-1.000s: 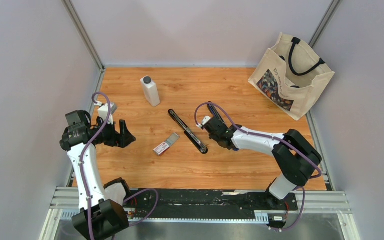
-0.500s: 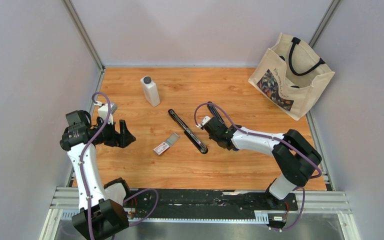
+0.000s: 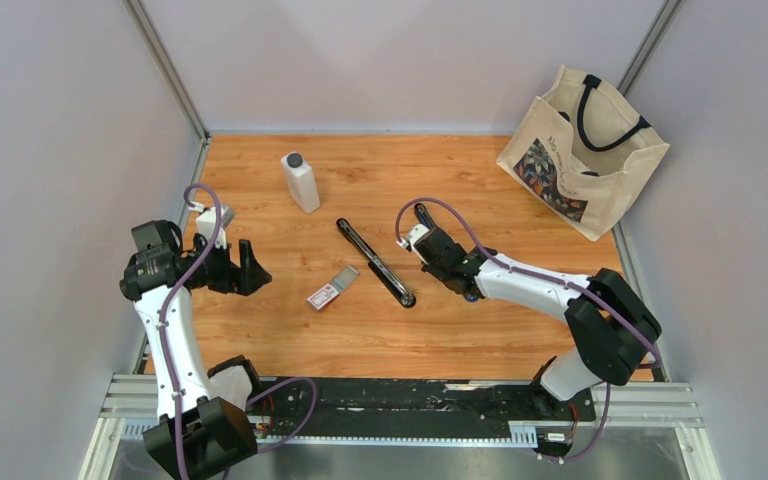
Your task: Load the staples into the stapler
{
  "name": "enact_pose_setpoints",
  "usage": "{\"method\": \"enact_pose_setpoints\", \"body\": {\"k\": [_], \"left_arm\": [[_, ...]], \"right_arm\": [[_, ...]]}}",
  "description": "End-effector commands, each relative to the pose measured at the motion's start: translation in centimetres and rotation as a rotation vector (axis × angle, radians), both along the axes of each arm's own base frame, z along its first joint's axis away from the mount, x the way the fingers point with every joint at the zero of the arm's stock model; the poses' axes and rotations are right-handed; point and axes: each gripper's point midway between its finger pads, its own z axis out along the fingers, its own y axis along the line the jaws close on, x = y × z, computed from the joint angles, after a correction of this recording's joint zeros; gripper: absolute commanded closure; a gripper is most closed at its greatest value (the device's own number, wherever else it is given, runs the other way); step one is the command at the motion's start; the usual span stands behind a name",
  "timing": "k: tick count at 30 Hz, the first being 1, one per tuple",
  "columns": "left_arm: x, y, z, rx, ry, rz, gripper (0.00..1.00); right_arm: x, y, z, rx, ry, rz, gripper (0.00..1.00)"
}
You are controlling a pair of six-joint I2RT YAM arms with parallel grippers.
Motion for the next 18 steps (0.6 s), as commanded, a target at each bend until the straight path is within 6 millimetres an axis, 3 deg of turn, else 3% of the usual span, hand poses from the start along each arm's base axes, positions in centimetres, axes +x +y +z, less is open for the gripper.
{"method": "enact_pose_setpoints", "body": {"k": [1, 18], "left_arm": [[0.15, 0.1, 0.29, 0.0, -0.022, -0.003, 0.08], [0.14, 0.09, 0.36, 0.0, -0.025, -0.002, 0.08]], "right_arm": [[0.3, 0.28, 0.74, 0.05, -0.011, -0.009, 0.77], [0.76, -0.28, 0.77, 0.113, 0.031, -0.05, 0.83]]}}
